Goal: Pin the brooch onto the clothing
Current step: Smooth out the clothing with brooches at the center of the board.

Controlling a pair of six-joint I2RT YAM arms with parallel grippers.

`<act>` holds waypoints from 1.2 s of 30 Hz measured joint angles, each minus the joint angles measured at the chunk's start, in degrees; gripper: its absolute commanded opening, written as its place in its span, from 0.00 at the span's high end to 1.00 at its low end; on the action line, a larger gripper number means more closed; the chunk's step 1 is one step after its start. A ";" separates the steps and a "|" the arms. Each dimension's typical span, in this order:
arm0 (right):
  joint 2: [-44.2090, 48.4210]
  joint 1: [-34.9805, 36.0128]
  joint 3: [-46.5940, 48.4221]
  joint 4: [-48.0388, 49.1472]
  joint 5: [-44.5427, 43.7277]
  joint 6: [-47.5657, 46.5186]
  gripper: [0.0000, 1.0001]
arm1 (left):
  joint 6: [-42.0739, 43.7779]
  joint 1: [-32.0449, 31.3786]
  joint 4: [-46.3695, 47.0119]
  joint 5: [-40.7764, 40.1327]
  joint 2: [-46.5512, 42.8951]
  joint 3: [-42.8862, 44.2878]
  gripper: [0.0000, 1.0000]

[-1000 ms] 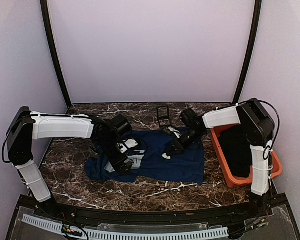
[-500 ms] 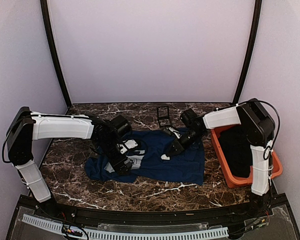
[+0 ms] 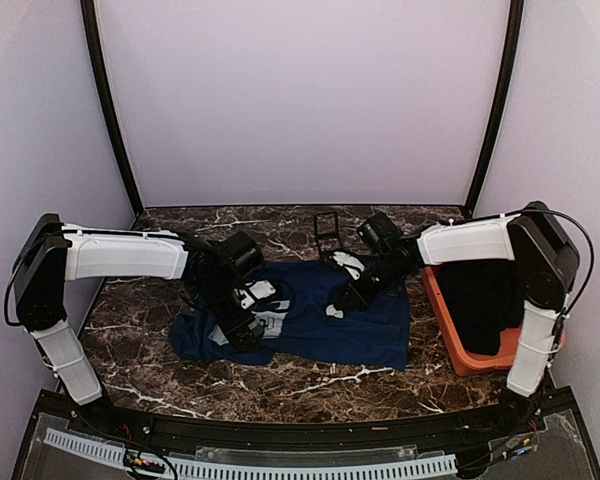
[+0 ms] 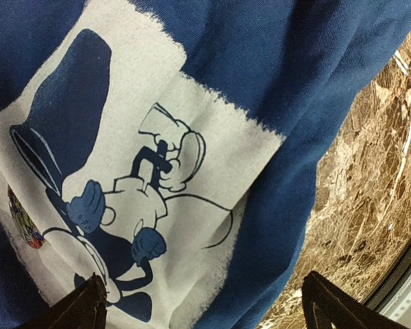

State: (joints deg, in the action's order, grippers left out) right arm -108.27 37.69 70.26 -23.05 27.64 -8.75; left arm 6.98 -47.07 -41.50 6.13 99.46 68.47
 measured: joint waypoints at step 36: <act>4.96 20.61 -10.75 11.58 -41.07 -1.90 0.63 | 0.00 -0.11 0.70 -1.29 0.00 -0.39 0.01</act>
State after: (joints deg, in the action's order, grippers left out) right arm -103.31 58.30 59.51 -11.46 -13.43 -10.66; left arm 6.98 -47.18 -40.80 4.84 99.46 68.07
